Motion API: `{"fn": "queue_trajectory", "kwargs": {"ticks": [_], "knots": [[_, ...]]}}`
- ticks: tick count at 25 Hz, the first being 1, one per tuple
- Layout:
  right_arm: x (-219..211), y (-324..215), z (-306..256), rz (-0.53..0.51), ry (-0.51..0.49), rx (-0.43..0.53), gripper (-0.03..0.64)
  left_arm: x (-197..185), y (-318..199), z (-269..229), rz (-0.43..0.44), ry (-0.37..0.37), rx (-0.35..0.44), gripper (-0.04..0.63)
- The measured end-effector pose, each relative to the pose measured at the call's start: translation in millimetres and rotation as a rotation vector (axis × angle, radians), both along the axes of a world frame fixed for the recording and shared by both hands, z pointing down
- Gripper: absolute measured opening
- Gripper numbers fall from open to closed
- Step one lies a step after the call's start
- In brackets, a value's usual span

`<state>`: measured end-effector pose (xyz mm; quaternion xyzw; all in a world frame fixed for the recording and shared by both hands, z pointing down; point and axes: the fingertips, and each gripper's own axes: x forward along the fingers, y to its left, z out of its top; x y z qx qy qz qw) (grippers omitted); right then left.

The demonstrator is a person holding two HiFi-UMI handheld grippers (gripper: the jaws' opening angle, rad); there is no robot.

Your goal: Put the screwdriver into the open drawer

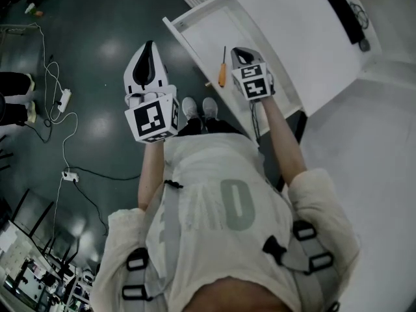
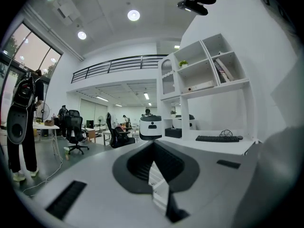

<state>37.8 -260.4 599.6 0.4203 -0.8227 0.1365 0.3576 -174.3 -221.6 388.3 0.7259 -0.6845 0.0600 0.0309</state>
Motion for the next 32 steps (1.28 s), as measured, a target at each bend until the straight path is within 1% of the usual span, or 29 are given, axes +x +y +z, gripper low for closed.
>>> {"fn": "queue_trajectory", "kwargs": {"ticks": [5,8,12,18,21,23,26,32], "knots": [[-16.3,-29.3,-66.8,0.004,-0.053,0.152,0.005,-4.6,-4.1,-16.9,-0.001,0.008,0.050,0.005],[-25.5,-37.1,-112.6,0.020,-0.105,0.247,0.005,-6.5,-2.8,-26.8,-0.001,0.011,0.077,0.005],[-35.7,-34.1,-168.7,0.042,-0.194,0.371,0.005,-11.6,-1.0,-37.9,-0.004,0.012,0.105,0.005],[-51.8,-14.1,-231.7,0.055,-0.309,0.530,0.005,-21.1,-2.0,-46.0,-0.017,0.006,0.123,0.005],[-58.2,-4.5,-254.5,0.066,-0.381,0.581,0.005,-23.4,-2.8,-52.9,-0.020,-0.006,0.142,0.005],[-63.4,0.2,-270.2,0.061,-0.431,0.614,0.005,-23.6,-4.3,-60.1,-0.028,0.015,0.167,0.005],[-66.5,9.4,-284.3,0.035,-0.447,0.650,0.005,-22.8,-3.7,-62.3,-0.030,0.045,0.172,0.006],[-72.9,15.7,-289.3,0.029,-0.463,0.659,0.005,-27.7,-6.7,-61.3,-0.033,0.061,0.172,0.006]]}}
